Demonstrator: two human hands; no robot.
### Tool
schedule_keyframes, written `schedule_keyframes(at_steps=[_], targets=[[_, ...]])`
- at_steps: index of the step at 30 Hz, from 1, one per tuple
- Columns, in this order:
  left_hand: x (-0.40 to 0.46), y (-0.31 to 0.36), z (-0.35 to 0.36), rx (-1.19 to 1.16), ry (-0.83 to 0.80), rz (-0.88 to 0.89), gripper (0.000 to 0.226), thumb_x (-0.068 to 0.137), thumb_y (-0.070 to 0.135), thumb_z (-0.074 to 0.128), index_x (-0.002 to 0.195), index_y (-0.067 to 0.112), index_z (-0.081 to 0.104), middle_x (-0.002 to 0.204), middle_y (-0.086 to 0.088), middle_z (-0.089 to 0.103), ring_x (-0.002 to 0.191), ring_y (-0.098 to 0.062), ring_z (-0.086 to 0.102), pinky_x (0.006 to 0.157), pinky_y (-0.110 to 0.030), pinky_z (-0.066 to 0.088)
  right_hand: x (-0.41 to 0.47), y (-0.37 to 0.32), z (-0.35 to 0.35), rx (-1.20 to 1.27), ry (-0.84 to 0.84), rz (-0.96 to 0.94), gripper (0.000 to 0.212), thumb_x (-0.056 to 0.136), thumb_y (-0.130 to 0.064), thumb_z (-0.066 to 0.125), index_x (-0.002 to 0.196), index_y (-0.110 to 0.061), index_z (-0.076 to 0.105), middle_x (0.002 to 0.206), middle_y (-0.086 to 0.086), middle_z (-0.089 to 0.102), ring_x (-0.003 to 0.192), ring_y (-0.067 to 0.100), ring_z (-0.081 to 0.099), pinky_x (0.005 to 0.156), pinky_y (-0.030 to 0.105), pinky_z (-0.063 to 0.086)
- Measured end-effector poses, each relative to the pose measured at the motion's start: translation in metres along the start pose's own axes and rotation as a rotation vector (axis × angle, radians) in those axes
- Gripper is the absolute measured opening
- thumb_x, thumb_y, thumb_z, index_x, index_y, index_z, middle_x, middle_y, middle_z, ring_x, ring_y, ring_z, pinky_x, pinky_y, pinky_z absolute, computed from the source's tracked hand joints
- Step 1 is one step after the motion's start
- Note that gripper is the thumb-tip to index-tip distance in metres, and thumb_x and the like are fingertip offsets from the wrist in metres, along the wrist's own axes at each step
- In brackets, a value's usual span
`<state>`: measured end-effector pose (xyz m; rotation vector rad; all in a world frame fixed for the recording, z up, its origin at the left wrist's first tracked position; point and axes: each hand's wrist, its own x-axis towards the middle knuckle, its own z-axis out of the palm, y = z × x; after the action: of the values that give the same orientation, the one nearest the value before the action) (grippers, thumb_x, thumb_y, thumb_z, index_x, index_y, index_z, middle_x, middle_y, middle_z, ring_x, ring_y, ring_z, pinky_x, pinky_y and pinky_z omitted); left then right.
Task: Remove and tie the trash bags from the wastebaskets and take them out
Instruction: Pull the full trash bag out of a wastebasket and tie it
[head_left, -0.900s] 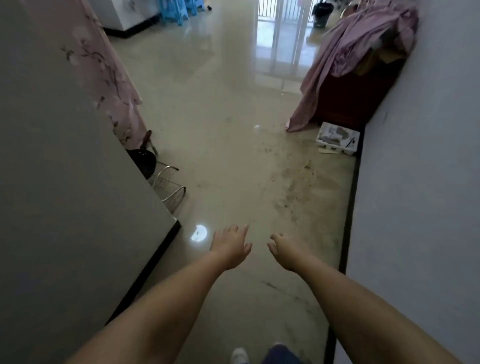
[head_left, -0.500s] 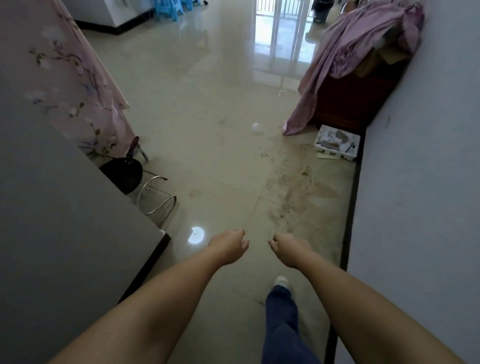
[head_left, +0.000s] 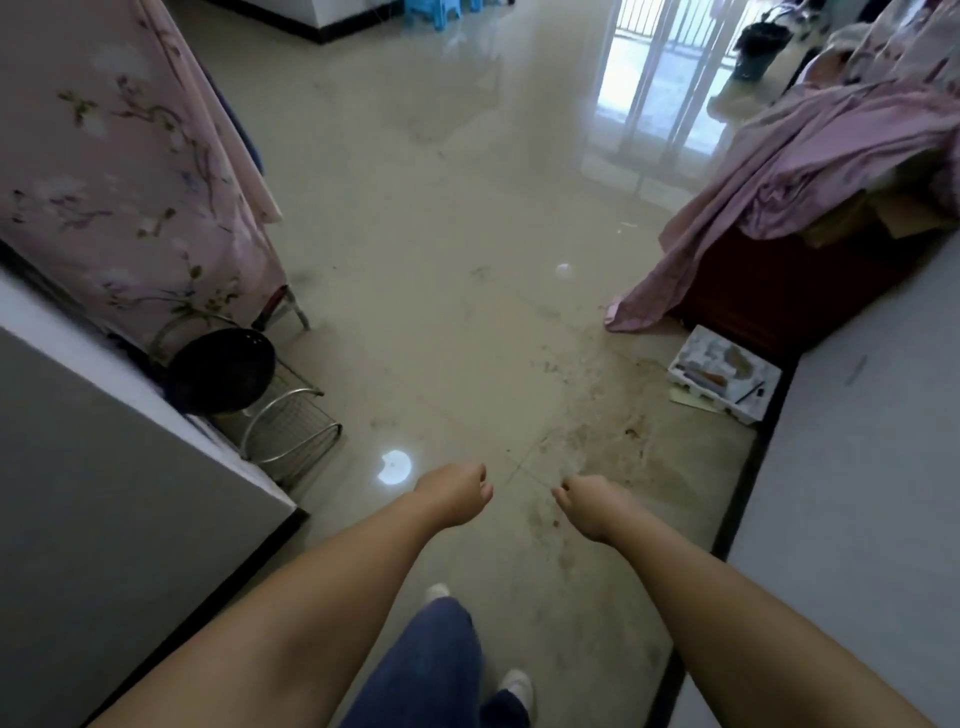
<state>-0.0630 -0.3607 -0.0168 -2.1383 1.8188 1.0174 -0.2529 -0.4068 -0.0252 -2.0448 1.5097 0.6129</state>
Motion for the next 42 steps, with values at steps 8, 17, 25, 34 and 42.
schedule_keyframes(at_steps=[8, 17, 25, 34, 42], targets=[[0.143, -0.048, -0.107, -0.097, 0.053, -0.082, 0.037, 0.096, 0.029, 0.037, 0.122, 0.008, 0.053, 0.128, -0.015, 0.057, 0.115, -0.031, 0.054, 0.089, -0.033, 0.043, 0.164, -0.041, -0.124, -0.097, -0.043, -0.101, 0.047, 0.1, -0.039, 0.025, 0.124, -0.007, 0.048, 0.129, 0.017, 0.055, 0.117, 0.032, 0.053, 0.093, 0.038, 0.043], [0.298, -0.113, -0.281, -0.076, 0.078, -0.143, 0.035, 0.095, 0.03, 0.037, 0.115, 0.008, 0.055, 0.121, -0.015, 0.061, 0.11, -0.031, 0.056, 0.091, -0.034, 0.045, 0.332, -0.111, -0.282, -0.068, -0.03, -0.135, 0.046, 0.101, -0.037, 0.025, 0.124, -0.005, 0.048, 0.131, 0.018, 0.054, 0.119, 0.034, 0.051, 0.096, 0.038, 0.041], [0.453, -0.15, -0.392, -0.109, 0.095, -0.189, 0.034, 0.095, 0.031, 0.037, 0.112, 0.008, 0.056, 0.118, -0.013, 0.061, 0.106, -0.03, 0.057, 0.086, -0.034, 0.044, 0.505, -0.136, -0.406, -0.092, -0.03, -0.153, 0.048, 0.1, -0.041, 0.025, 0.129, -0.009, 0.044, 0.133, 0.014, 0.052, 0.118, 0.032, 0.052, 0.096, 0.04, 0.042], [0.614, -0.173, -0.544, -0.268, 0.213, -0.308, 0.034, 0.095, 0.031, 0.037, 0.115, 0.011, 0.055, 0.12, -0.01, 0.06, 0.107, -0.028, 0.056, 0.086, -0.034, 0.044, 0.698, -0.189, -0.584, -0.279, -0.045, -0.297, 0.047, 0.1, -0.04, 0.025, 0.133, -0.01, 0.04, 0.138, 0.015, 0.048, 0.125, 0.032, 0.048, 0.099, 0.04, 0.039], [0.729, -0.268, -0.652, -0.366, 0.254, -0.427, 0.033, 0.094, 0.029, 0.038, 0.117, 0.011, 0.054, 0.124, -0.011, 0.059, 0.111, -0.029, 0.056, 0.09, -0.034, 0.044, 0.858, -0.31, -0.68, -0.378, -0.062, -0.461, 0.049, 0.1, -0.039, 0.026, 0.137, -0.007, 0.036, 0.139, 0.019, 0.047, 0.126, 0.034, 0.046, 0.102, 0.04, 0.038]])
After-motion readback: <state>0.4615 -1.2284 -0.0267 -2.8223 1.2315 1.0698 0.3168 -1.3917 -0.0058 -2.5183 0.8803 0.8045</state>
